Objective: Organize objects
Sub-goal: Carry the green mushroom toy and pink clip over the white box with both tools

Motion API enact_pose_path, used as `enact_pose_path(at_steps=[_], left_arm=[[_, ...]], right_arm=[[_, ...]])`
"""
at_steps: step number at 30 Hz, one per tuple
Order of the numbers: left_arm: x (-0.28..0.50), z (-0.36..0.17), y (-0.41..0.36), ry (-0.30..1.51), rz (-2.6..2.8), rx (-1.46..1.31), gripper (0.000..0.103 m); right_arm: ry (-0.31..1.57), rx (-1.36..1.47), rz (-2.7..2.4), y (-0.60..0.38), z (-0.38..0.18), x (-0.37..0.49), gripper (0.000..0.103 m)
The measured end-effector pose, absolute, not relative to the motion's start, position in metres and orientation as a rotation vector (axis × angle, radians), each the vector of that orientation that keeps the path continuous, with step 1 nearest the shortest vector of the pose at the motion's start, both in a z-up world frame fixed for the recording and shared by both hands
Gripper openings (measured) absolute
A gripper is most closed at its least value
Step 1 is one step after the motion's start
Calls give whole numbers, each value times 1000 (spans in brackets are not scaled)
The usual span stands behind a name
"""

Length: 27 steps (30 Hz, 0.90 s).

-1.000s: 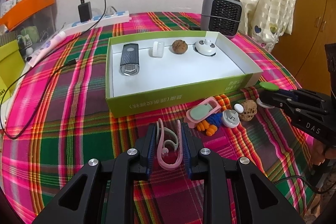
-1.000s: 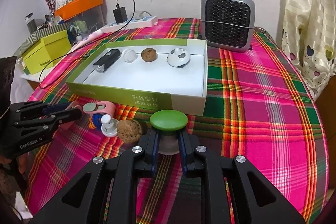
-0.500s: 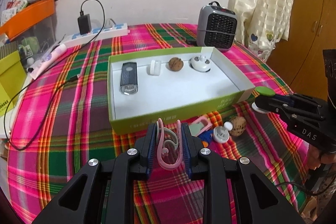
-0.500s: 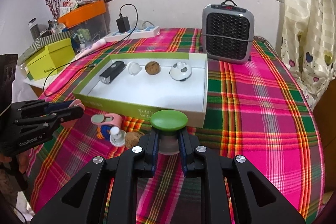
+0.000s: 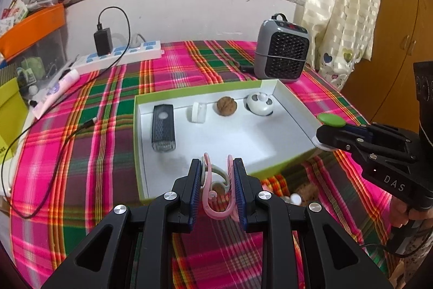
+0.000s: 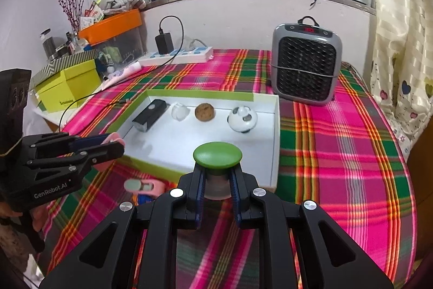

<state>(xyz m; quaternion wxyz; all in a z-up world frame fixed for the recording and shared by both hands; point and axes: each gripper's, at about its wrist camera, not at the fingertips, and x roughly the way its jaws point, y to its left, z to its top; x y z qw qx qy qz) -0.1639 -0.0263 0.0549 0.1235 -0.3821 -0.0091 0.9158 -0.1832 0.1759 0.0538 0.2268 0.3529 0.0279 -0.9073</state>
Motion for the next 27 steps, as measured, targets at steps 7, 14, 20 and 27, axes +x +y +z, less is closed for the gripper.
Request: enact_pose_path(at_steps=[7, 14, 20, 27], left_arm=[[-191, 52, -29, -53, 2662, -1134, 21], [-213, 48, -25, -46, 2649, -1144, 21], [-228, 40, -25, -42, 2637, -1173, 21], [-240, 31, -24, -46, 2620, -1209, 21]], right_arm=[[85, 985, -2480, 165, 54, -209, 18], [100, 1019, -2457, 154, 46, -233, 18], [102, 1041, -2439, 149, 39, -249, 18], [119, 1074, -2404, 141, 29, -265, 18]])
